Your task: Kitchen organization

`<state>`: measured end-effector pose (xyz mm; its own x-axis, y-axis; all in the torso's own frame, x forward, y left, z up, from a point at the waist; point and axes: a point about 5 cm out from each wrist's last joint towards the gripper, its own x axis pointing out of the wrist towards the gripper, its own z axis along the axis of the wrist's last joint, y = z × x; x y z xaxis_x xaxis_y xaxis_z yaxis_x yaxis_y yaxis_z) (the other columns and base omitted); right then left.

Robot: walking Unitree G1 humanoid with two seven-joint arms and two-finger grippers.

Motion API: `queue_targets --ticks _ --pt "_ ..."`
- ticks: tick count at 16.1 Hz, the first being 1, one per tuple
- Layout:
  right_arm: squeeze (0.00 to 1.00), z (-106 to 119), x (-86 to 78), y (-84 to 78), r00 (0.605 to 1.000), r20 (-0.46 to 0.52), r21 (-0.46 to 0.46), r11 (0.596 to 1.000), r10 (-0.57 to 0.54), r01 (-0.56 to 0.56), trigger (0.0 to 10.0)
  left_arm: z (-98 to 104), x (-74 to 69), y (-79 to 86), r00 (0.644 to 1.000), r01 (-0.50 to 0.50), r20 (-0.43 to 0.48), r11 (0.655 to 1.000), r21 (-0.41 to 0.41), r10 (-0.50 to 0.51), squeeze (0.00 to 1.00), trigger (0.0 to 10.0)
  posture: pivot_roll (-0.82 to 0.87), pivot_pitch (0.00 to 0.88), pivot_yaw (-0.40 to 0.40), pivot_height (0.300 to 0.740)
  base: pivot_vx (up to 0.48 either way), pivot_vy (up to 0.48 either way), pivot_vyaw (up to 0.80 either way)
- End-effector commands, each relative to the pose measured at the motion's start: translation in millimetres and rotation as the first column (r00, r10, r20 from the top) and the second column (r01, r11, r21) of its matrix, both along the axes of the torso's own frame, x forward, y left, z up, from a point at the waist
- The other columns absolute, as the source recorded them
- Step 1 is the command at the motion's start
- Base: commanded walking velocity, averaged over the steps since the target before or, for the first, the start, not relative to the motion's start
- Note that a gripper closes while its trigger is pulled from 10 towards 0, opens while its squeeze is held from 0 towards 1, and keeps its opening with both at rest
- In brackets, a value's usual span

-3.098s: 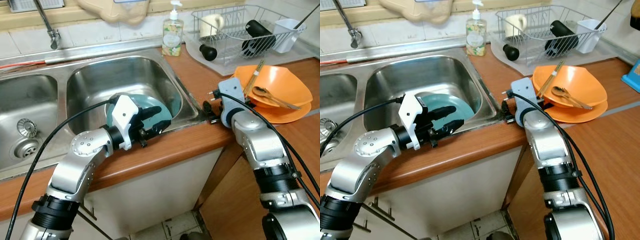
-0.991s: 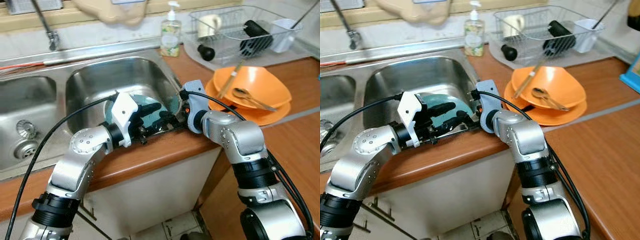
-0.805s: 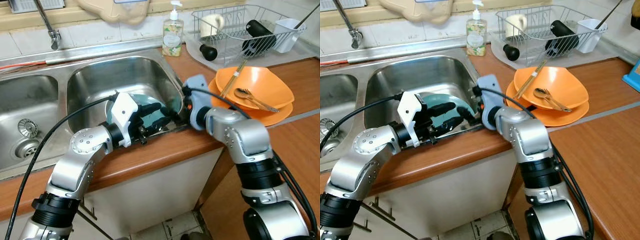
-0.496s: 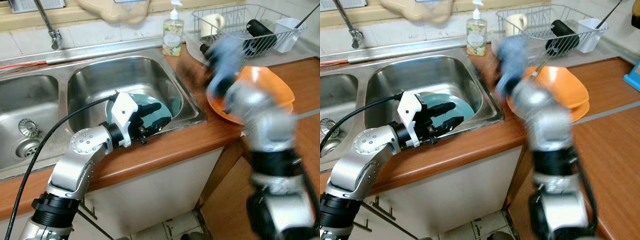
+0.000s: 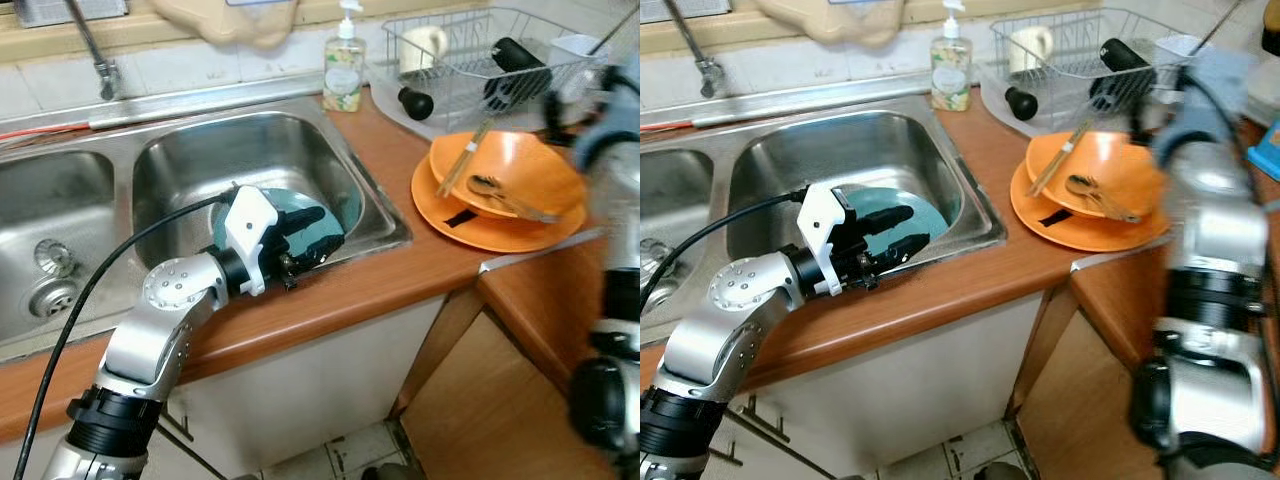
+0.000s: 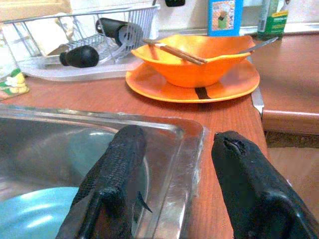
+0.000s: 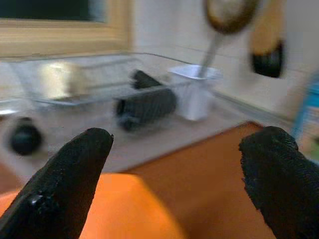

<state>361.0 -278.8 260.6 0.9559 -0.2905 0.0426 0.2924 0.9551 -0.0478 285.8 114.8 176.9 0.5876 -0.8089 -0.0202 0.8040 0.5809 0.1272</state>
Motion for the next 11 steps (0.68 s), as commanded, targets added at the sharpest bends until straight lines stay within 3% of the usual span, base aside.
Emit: queue_targets --ticks 1,2,5,8,11 --pt "0.0 -3.7 0.6 -10.2 0.999 -0.009 0.002 0.999 -0.046 0.046 10.0 -0.1 -1.9 -0.5 1.0 0.006 0.008 1.0 0.008 -0.006 0.0 10.0 -0.14 0.0 0.04 0.74 0.0 0.0 0.0" --pt "0.0 -6.6 0.4 -16.5 0.998 -0.016 0.002 0.998 -0.064 0.065 10.0 -0.2 -1.9 -0.4 1.0 0.005 0.008 1.0 0.008 -0.005 0.0 10.0 -0.14 0.0 0.04 0.74 0.0 0.0 0.0" --pt "0.0 -27.4 -5.6 -57.2 0.98 -0.109 -0.038 0.986 -0.164 0.161 10.0 -0.3 -2.5 1.8 1.0 -0.003 0.006 1.0 0.005 0.003 0.0 10.0 -0.15 0.0 0.034 0.74 0.0 0.0 0.0" --pt "0.0 -48.6 -10.0 -69.8 0.963 -0.209 -0.106 0.982 -0.172 0.153 10.0 -1.3 -2.7 1.6 1.0 -0.007 0.005 1.0 0.003 0.007 0.0 10.0 -0.15 0.0 0.029 0.74 0.0 0.0 0.0" --pt "0.0 -64.4 -12.5 -74.9 0.958 -0.239 -0.136 0.982 -0.159 0.129 10.0 -1.9 -2.5 -0.1 1.0 -0.01 0.003 1.0 -0.005 0.01 0.0 10.0 -0.16 0.0 0.023 0.74 0.0 0.0 0.0"
